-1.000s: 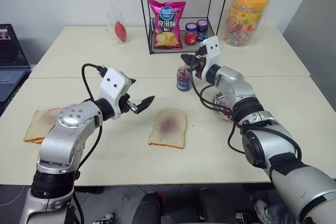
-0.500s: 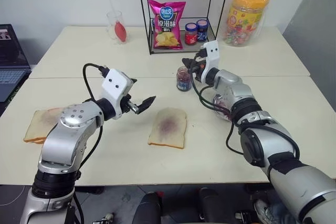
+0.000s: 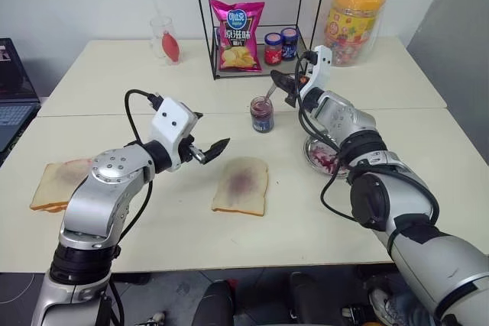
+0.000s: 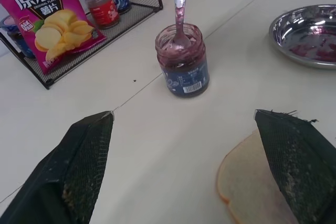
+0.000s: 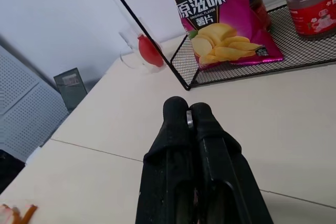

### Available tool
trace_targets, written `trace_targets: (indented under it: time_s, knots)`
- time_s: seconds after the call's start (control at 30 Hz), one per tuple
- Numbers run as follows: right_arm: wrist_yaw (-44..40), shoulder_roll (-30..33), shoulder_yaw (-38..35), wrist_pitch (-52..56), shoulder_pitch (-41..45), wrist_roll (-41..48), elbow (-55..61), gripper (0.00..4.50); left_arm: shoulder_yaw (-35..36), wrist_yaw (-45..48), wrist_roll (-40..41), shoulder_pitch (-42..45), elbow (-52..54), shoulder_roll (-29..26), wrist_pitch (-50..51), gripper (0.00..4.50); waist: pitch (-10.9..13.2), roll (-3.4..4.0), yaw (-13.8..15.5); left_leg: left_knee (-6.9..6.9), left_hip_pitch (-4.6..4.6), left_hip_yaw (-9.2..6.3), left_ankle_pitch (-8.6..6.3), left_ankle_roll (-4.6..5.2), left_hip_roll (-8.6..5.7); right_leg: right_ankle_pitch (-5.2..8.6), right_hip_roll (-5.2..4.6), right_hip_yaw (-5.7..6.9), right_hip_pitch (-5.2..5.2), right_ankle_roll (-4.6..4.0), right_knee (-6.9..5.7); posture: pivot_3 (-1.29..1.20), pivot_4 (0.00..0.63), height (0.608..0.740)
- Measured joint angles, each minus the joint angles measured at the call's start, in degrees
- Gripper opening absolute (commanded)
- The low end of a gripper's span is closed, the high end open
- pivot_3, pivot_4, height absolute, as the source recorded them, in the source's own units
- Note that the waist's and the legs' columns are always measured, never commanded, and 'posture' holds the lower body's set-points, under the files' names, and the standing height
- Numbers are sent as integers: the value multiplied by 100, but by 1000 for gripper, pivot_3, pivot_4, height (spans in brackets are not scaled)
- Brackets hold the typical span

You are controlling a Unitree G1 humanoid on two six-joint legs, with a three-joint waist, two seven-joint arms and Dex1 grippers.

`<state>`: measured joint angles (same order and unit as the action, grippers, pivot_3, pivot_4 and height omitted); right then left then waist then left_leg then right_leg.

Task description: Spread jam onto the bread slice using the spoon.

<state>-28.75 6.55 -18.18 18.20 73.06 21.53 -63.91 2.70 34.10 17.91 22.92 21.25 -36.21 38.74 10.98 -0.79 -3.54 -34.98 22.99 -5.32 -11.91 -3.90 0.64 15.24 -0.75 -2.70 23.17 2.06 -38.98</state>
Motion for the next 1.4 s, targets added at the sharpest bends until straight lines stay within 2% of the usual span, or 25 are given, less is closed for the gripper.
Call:
trace_targets:
  time_s: [0.83, 1.4]
  knots:
    - [129, 101, -325, 265, 2, 183, 0, 12, 172, -185, 92, 241, -395, 140, 52, 4500, 0, 0, 1, 0, 0, 1, 0, 0, 0, 0, 0, 0, 0, 0, 0, 0, 150, 740]
    - [269, 141, -542, 430, 2, 353, 0, 12, 143, 171, 207, 254, -496, 140, -43, 4500, 0, 0, 0, 0, 1, 2, 0, 0, 0, 0, 0, -1, 0, 0, 0, 0, 150, 740]
